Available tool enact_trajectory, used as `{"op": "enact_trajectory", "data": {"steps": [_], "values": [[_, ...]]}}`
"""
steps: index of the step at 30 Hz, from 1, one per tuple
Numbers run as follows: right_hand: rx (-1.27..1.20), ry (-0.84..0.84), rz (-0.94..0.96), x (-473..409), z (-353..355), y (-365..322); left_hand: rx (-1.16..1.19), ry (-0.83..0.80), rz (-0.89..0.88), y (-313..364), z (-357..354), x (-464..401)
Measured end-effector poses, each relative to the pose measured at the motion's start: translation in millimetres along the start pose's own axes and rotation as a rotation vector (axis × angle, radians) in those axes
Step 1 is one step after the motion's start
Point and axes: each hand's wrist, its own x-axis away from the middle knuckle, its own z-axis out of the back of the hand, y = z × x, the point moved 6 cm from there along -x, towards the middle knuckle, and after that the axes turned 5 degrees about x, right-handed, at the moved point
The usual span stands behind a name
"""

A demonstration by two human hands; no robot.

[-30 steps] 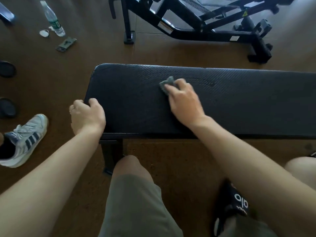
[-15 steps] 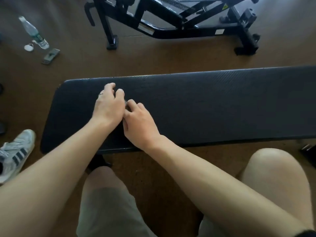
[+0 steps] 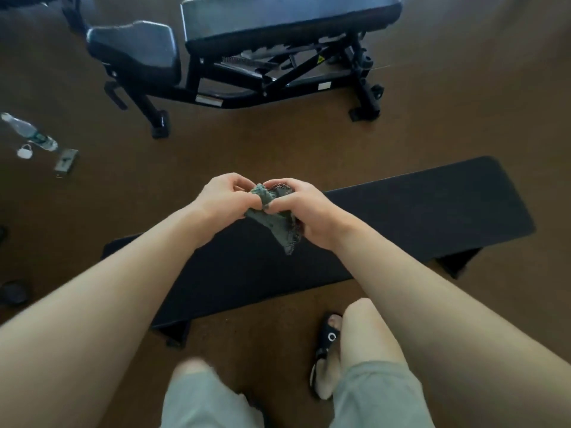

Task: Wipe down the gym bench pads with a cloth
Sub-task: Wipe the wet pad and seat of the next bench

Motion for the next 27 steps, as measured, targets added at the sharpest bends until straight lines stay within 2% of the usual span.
{"op": "enact_trajectory", "data": {"steps": [5, 10, 13, 20, 27], "values": [[-0.083, 0.001, 0.021, 82.9, 48.2, -88.4, -0.121, -0.151, -0.058, 116.4, -7.4, 56.8], [-0.199, 0.169, 0.065, 147.0, 108.6, -164.6, 0.007, -0.229, 0.087, 207.2, -22.2, 93.2], [-0.252, 0.208, 0.078, 175.9, 139.7, -195.0, 0.073, -0.276, 0.006, 263.4, -38.9, 107.4], [-0.086, 0.244, 0.111, 233.9, 205.3, -232.3, -0.090, -0.299, -0.226, 351.3, -81.8, 126.7], [-0.027, 0.317, 0.155, 262.7, 250.6, -248.5, -0.179, -0.334, -0.319, 413.7, -113.0, 124.6]]}}
